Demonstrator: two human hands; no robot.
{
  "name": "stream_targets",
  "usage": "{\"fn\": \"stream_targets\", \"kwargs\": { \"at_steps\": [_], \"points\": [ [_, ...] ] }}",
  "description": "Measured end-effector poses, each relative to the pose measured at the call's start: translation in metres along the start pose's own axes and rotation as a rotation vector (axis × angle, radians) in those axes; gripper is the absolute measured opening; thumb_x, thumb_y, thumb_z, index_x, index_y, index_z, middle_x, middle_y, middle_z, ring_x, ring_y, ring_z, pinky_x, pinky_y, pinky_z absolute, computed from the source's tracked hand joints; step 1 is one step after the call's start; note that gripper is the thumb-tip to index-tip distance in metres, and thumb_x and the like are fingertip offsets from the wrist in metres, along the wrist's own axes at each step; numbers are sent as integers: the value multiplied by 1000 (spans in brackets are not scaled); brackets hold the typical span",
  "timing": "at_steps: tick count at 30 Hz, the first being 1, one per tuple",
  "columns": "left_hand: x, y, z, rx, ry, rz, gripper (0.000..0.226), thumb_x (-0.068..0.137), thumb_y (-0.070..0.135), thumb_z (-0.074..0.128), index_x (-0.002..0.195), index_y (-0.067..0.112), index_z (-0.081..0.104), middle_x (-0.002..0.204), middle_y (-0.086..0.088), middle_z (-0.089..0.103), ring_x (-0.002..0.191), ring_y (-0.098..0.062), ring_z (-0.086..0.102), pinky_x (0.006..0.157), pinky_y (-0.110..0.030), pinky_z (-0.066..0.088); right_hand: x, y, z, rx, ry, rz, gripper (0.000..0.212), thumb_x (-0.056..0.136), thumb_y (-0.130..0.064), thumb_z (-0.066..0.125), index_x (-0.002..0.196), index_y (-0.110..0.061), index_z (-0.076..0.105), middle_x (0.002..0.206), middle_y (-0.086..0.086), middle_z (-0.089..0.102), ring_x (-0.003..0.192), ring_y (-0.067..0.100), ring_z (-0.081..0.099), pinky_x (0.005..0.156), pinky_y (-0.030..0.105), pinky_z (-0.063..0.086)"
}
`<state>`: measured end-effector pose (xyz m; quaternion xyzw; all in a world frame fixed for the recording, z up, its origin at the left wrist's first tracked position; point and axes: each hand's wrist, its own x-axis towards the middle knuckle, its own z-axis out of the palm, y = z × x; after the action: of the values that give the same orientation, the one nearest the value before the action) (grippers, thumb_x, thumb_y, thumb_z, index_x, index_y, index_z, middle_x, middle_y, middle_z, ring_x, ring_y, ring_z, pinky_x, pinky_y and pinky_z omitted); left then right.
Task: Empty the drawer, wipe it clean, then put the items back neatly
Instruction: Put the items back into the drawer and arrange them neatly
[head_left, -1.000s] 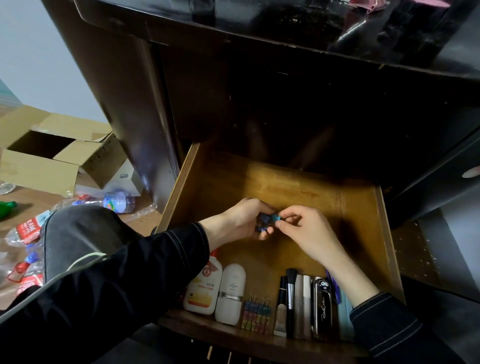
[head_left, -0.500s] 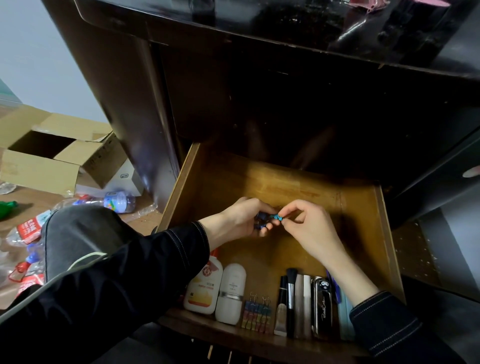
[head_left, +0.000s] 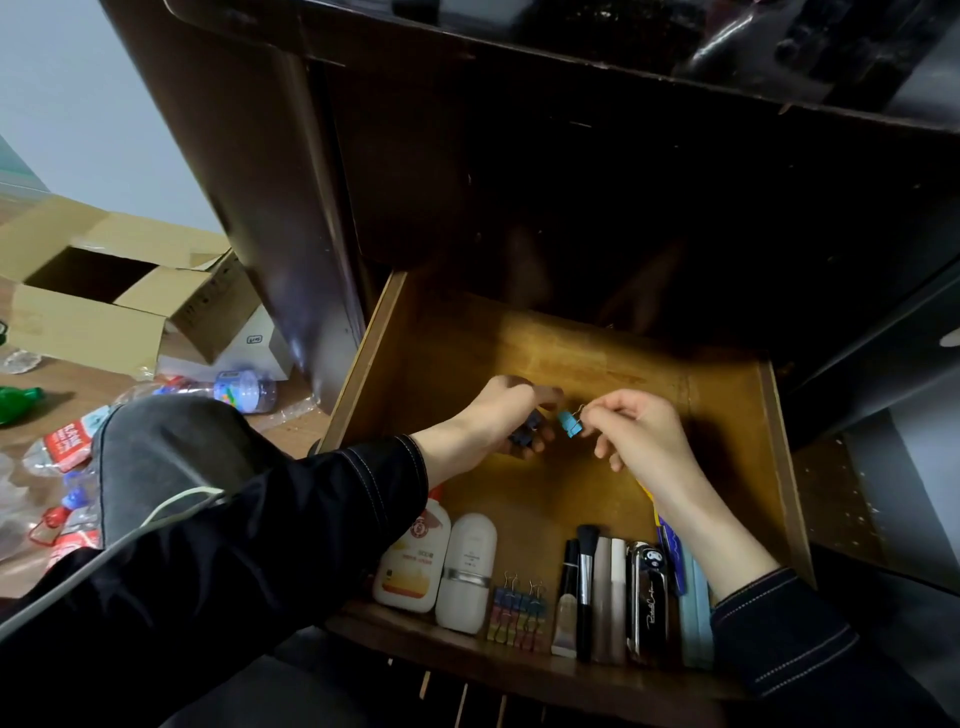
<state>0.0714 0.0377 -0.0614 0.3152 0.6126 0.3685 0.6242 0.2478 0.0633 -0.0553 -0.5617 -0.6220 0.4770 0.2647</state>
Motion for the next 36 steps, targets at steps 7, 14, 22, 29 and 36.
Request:
{"fn": "stream_targets", "kwargs": {
  "at_steps": [7,14,22,29,36],
  "points": [
    [11,4,-7,-228,175,-107,21,93,12,55,111,1,57,71,-15,59,49,-22,52,47,-24,43,-6,6,13,-419,-413,46,6,83,-22,70,77,-23,72,76,2,73,58,7,60,61,30,49],
    [14,0,-7,-219,160,-104,31,91,9,56,119,-4,56,69,-15,61,45,-22,54,44,-24,45,-23,17,41,-583,-794,-44,4,76,-22,72,75,-21,77,75,-10,73,66,3,62,65,36,54],
    [15,0,-7,-236,153,-111,15,91,9,56,103,2,57,65,-13,61,44,-20,55,44,-25,46,-31,16,45,-623,-884,-62,11,82,-20,75,89,-12,79,81,-2,71,69,4,57,65,30,45],
    [14,0,-6,-251,141,-113,14,93,10,52,101,1,60,68,-15,63,46,-21,58,45,-26,48,-31,17,46,-649,-912,-22,15,84,-24,73,88,-11,77,77,2,68,67,8,54,63,31,41],
    [8,3,-7,-282,86,-124,27,101,16,38,104,1,61,79,-18,70,62,-27,65,55,-29,55,-11,12,26,-611,-453,-18,24,92,-34,65,76,-17,70,62,-1,64,62,14,60,63,32,47]
  ]
}}
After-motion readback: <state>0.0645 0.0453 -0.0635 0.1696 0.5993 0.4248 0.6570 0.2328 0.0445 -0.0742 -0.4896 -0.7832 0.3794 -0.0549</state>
